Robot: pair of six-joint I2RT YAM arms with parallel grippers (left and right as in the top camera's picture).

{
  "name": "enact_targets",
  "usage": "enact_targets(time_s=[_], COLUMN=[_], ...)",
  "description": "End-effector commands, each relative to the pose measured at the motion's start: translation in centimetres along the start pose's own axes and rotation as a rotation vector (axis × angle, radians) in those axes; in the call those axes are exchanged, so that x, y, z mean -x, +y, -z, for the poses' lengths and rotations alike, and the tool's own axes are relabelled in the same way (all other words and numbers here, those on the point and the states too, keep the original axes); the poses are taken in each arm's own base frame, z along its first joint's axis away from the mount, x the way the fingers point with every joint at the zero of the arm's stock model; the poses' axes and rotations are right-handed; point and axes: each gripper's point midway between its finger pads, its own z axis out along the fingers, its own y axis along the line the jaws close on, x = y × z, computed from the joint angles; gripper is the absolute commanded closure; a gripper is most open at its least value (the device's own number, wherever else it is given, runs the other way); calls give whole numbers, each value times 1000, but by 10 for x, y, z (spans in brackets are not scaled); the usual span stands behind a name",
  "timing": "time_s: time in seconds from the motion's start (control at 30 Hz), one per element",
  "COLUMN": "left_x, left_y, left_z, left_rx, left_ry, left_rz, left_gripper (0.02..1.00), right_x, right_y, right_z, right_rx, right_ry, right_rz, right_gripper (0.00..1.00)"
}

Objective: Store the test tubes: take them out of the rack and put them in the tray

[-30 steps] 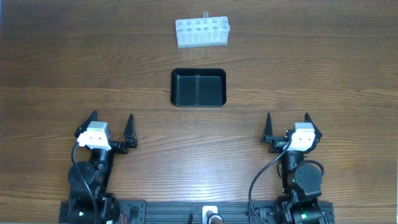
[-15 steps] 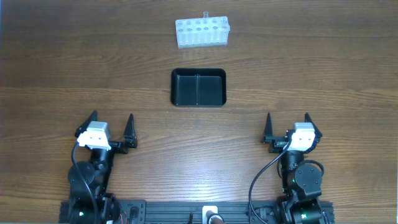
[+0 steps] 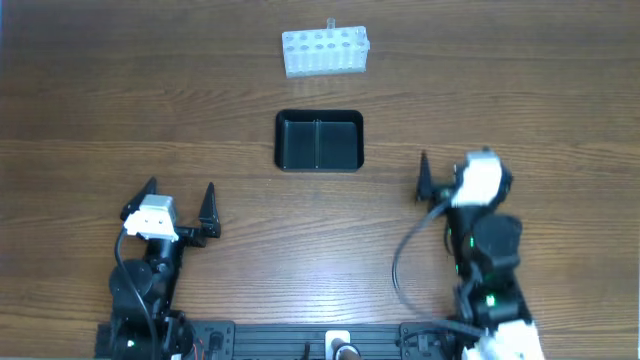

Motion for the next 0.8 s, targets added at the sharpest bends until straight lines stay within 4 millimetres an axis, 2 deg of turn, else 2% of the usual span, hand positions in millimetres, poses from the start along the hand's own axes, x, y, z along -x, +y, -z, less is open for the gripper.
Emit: enact_targets(time_s=[0.03,0.07,0.13,0.27,0.3,0.33,0.37,0.6,0.8], left_x=[-1,-1,-1,-1,-1,-1,-1,-1,-1], left_y=[-1,-1,-1,-1,-1,-1,-1,-1,-1], left_z=[0,0,0,0,0,0,0,0,0], left_rx=[-7,-7,-7,-7,-7,-7,-7,-7,-6], left_ry=[0,0,0,0,0,0,0,0,0], left_rz=[-11,-11,-11,-11,-11,-11,-11,-11,-11], left_gripper=[18,18,18,18,20,18,18,18,18], right_x=[26,28,28,23,21,18,16,5,-5], right_y=[42,55,74,126,135,151,158,196,203], right_z=[-51,-68,-87,-132,-139,-157,-166,-221,-262], right_rx=[164,193,228,308,318,318,312,281,196], right_ry=[76,110,147,271,295,352,379,483,492], right_rz=[14,8,18,56,53,27,12,-84,-132], right_gripper=[7,7,7,7,9,9,9,9,9])
